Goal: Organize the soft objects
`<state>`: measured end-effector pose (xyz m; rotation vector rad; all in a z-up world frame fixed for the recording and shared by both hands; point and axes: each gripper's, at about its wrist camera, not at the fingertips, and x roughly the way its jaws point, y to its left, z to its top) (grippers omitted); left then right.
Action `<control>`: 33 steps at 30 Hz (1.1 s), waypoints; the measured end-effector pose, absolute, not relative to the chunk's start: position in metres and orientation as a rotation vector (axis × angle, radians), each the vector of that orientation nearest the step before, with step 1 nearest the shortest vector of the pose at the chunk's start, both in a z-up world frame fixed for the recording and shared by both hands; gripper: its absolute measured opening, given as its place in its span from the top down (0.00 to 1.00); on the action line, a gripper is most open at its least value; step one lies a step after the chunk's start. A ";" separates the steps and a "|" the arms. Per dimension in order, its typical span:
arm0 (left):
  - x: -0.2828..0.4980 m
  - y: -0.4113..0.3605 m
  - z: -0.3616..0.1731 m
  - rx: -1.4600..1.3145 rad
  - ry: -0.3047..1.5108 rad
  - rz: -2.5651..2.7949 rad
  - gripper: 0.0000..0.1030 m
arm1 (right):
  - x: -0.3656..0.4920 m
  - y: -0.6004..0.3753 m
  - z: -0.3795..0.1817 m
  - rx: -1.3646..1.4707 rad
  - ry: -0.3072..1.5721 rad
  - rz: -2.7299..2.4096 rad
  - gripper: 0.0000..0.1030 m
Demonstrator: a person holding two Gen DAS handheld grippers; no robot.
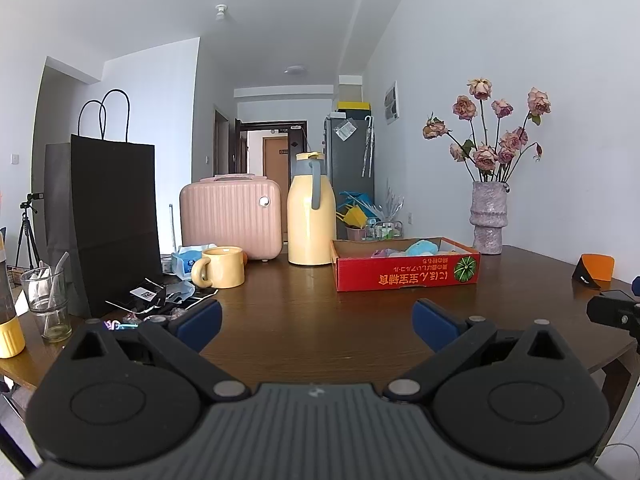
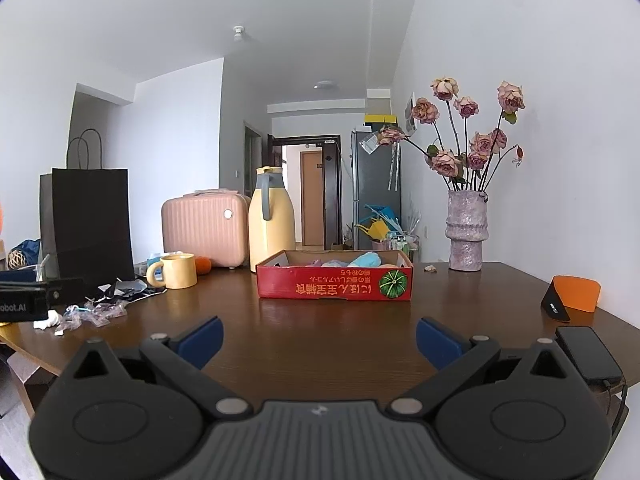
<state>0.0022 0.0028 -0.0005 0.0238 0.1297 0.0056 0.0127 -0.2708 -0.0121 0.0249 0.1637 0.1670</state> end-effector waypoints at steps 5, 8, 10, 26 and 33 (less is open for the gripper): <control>0.001 0.003 -0.001 0.028 0.128 0.000 0.00 | 0.013 -0.271 -0.012 0.026 0.166 0.166 0.00; 0.000 0.002 -0.001 0.027 0.127 0.000 0.00 | 0.014 -0.271 -0.012 0.030 0.169 0.176 0.00; 0.001 0.003 -0.001 0.027 0.127 0.002 0.00 | 0.014 -0.271 -0.012 0.033 0.171 0.178 0.00; 0.002 0.003 0.000 0.027 0.126 -0.002 0.00 | 0.014 -0.269 -0.014 0.029 0.169 0.181 0.00; 0.002 0.003 0.000 0.026 0.126 -0.002 0.00 | 0.013 -0.269 -0.012 0.032 0.165 0.177 0.00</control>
